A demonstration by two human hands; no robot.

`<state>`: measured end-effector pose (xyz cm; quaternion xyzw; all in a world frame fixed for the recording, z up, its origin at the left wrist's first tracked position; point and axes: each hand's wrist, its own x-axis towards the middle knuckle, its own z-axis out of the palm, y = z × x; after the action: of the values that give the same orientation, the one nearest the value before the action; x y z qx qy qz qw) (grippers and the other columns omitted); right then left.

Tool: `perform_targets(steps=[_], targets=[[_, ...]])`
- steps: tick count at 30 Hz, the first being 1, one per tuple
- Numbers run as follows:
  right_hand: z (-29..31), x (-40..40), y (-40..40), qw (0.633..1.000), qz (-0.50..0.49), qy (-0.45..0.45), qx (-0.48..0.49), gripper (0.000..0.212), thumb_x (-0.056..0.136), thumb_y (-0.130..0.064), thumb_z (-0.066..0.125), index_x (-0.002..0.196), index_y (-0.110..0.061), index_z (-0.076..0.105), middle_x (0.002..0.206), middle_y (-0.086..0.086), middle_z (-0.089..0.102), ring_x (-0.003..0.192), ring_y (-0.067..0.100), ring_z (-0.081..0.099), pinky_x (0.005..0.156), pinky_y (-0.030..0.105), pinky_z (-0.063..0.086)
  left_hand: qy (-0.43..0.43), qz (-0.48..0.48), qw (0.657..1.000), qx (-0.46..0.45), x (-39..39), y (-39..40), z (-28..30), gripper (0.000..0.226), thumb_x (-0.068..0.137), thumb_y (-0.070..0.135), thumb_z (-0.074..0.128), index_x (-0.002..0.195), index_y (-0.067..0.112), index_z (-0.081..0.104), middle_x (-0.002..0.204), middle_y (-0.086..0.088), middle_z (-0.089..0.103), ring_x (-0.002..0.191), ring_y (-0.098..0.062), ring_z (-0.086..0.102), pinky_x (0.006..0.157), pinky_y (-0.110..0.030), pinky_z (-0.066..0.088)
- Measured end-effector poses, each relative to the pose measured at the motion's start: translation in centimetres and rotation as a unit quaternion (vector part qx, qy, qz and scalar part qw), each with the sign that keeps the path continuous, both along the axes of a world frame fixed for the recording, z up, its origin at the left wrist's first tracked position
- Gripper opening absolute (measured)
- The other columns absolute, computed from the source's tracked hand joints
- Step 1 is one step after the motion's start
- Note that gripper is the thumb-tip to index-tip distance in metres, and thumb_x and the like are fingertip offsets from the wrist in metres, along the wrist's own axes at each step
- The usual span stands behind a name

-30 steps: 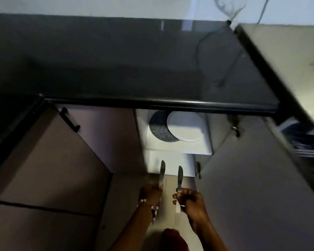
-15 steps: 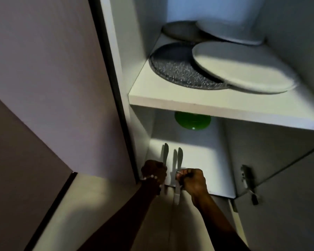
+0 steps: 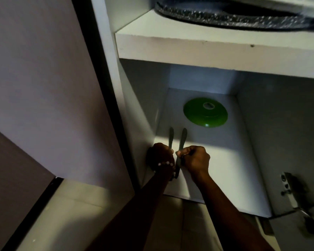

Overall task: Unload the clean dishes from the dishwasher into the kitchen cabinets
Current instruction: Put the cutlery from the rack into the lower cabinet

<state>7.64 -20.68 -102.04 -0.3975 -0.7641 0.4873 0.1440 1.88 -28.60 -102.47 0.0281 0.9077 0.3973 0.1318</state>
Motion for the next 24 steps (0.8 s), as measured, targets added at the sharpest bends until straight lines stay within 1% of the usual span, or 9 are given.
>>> perform_targets(steps=[3,7,12,15,16,18,20,21,24], targets=[[-0.1,-0.3,0.0,1.000,0.009,-0.011,0.017,0.005,0.076,-0.009,0.075,0.076,-0.004,0.073,0.081,0.009,0.074,0.084,0.022,0.068,0.082,0.033,0.054,0.027,0.058,0.997,0.035,0.4,0.0,-0.2,0.015,0.088,0.017,0.062,0.099,0.011,0.070,0.103,-0.003,0.071,0.099,-0.017,0.066,0.072,-0.016,0.035],[-0.1,-0.4,-0.3,0.997,0.019,-0.041,0.058,0.018,0.079,-0.017,0.075,0.085,-0.002,0.068,0.088,0.011,0.071,0.086,0.025,0.065,0.069,0.023,0.041,0.047,0.071,0.996,0.040,0.8,0.0,0.2,0.015,0.087,0.011,0.060,0.097,0.011,0.071,0.099,-0.002,0.072,0.092,-0.015,0.067,0.068,-0.016,0.036],[0.0,-0.2,-0.6,0.994,0.032,-0.067,0.085,0.023,0.086,-0.020,0.069,0.097,-0.002,0.063,0.099,0.013,0.068,0.094,0.027,0.062,0.070,0.023,0.036,0.057,0.063,0.995,0.048,0.5,0.1,-0.2,0.018,0.087,0.011,0.062,0.102,0.013,0.072,0.100,-0.001,0.074,0.089,-0.011,0.068,0.068,-0.011,0.039],[0.1,-0.1,-0.5,0.992,0.045,-0.072,0.091,0.024,0.086,-0.019,0.068,0.100,-0.001,0.062,0.102,0.014,0.068,0.096,0.028,0.062,0.072,0.024,0.037,0.032,0.066,0.994,0.083,0.0,0.2,-0.5,0.019,0.087,0.004,0.061,0.101,0.008,0.072,0.100,-0.006,0.074,0.074,-0.006,0.063,0.053,0.000,0.037],[0.1,-0.1,-0.4,0.992,0.047,-0.073,0.092,0.024,0.086,-0.019,0.069,0.100,-0.001,0.062,0.102,0.014,0.068,0.096,0.028,0.063,0.072,0.024,0.039,0.023,0.065,0.993,0.091,-0.2,0.2,-0.8,0.020,0.087,0.001,0.059,0.103,0.004,0.071,0.102,-0.010,0.073,0.077,-0.010,0.064,0.050,-0.002,0.038],[0.1,0.0,-0.3,0.993,0.048,-0.067,0.088,0.023,0.085,-0.018,0.070,0.098,-0.001,0.063,0.101,0.014,0.068,0.095,0.027,0.063,0.073,0.024,0.040,-0.018,0.053,0.992,0.113,-0.6,0.2,-1.0,0.024,0.090,-0.004,0.054,0.111,-0.005,0.065,0.111,-0.020,0.068,0.095,-0.024,0.068,0.054,-0.007,0.042],[0.1,0.2,-0.2,0.993,0.052,-0.062,0.085,0.022,0.085,-0.018,0.070,0.097,-0.001,0.062,0.100,0.014,0.068,0.093,0.027,0.063,0.072,0.024,0.040,-0.032,0.034,0.992,0.117,-0.9,0.0,-1.0,0.026,0.091,-0.004,0.052,0.114,-0.005,0.063,0.115,-0.021,0.066,0.091,-0.015,0.070,0.050,-0.005,0.042],[0.2,0.2,-0.2,0.993,0.055,-0.061,0.086,0.022,0.085,-0.018,0.070,0.097,-0.001,0.062,0.100,0.014,0.068,0.093,0.027,0.063,0.072,0.024,0.039,-0.010,0.025,0.995,0.099,-0.9,-0.1,-1.1,0.024,0.091,-0.002,0.053,0.112,-0.004,0.065,0.113,-0.019,0.068,0.084,-0.008,0.070,0.048,-0.002,0.041],[0.3,0.4,-0.2,0.993,0.059,-0.056,0.086,0.020,0.084,-0.017,0.070,0.095,-0.001,0.063,0.099,0.015,0.068,0.093,0.028,0.064,0.072,0.023,0.039,0.091,0.006,0.994,0.054,-0.6,-0.1,-1.4,0.020,0.089,0.008,0.058,0.103,0.004,0.072,0.105,-0.011,0.072,0.094,-0.018,0.068,0.057,-0.001,0.035]])
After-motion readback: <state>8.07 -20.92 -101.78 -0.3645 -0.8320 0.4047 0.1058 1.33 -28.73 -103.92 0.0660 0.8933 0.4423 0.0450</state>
